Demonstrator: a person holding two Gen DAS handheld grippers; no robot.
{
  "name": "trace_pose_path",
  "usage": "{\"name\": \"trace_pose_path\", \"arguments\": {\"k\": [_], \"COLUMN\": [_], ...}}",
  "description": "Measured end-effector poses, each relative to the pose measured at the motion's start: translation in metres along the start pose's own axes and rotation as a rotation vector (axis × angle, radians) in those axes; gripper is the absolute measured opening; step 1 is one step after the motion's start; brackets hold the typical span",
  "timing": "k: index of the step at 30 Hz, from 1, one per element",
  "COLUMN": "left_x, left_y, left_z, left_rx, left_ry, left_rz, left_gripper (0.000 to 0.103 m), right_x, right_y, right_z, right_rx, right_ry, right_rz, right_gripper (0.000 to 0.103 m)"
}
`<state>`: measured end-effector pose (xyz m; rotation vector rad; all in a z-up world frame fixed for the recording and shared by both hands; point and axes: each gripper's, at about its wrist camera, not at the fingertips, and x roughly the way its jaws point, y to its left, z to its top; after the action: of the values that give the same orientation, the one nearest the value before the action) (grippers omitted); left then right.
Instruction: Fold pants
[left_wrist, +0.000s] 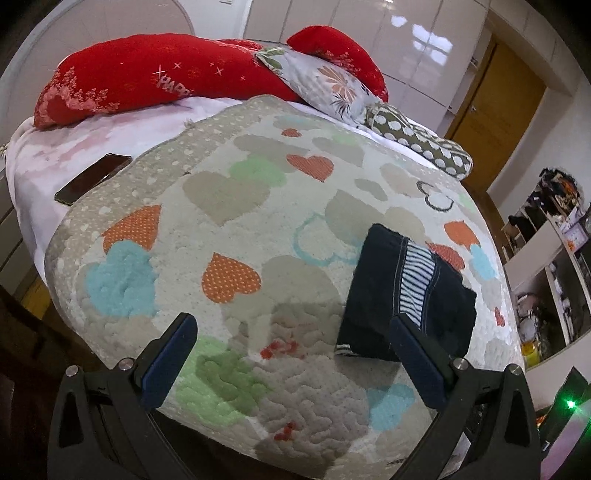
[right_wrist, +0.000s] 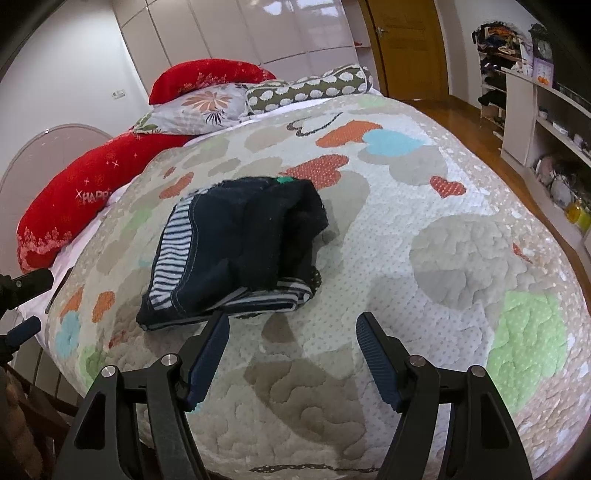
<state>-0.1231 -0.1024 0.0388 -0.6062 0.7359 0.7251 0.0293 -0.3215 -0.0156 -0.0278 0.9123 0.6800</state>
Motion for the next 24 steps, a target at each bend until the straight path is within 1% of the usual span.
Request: {"name": "trace_pose_path", "arguments": {"k": [5,7,9,11,12,15,17,19,20,21,22,23,24], "left_x": [0.001,0.005,0.014,0.030,0.042,0.074,0.098,0.119,0.132,0.139,0.146,0.153,0.155], "left_y": [0.002,-0.001,-0.005,-0.009,-0.012,-0.023,-0.031,-0.040,-0.045,-0.049,-0.054,-0.059,-0.065], "left_z": [0.003,0.009,0.014,0.021,0.025,0.033,0.037,0.038,0.037,0.035,0.033,0.030,0.026], "left_rx": [0.000,0.021,0.035,0.029,0.017,-0.001,0.016,0.052,0.066,0.067,0.072,0.085,0.109], "left_ry": [0.002,0.006,0.020,0.066,0.100,0.175,0.216,0.254,0.281,0.300,0.327,0.351,0.345], "left_rz": [-0.015,-0.040,-0.060,-0.120,-0.164,-0.282,-0.331,-0.358,-0.375,-0.401,-0.429,-0.440,-0.417], "left_gripper": [0.103,0.103,0.103,0.103,0.103,0.103,0.103,0.103,0.103,0.103,0.103,0.103,0.094], "right_x": [0.002,-0.002,-0.006,-0.004,-0.001,0.018,0.039,0.055,0.069,0.078,0.085,0.094,0.099], "right_y": [-0.001,-0.005,-0.017,-0.029,-0.034,-0.042,-0.045,-0.047,-0.047,-0.048,-0.048,-0.047,-0.047], "right_z": [0.000,0.006,0.020,0.034,0.041,0.060,0.071,0.077,0.081,0.083,0.084,0.085,0.087], "right_rx": [0.009,0.018,0.052,0.095,0.113,0.153,0.183,0.204,0.216,0.226,0.233,0.239,0.242], "right_ry": [0.009,-0.011,-0.038,-0.059,-0.061,-0.015,0.034,0.065,0.099,0.117,0.126,0.132,0.131], "right_rz": [0.017,0.030,0.057,0.080,0.089,0.156,0.189,0.219,0.234,0.248,0.257,0.269,0.277], "right_gripper": [0.076,0.076,0.079,0.083,0.084,0.085,0.085,0.085,0.085,0.085,0.085,0.085,0.085]}}
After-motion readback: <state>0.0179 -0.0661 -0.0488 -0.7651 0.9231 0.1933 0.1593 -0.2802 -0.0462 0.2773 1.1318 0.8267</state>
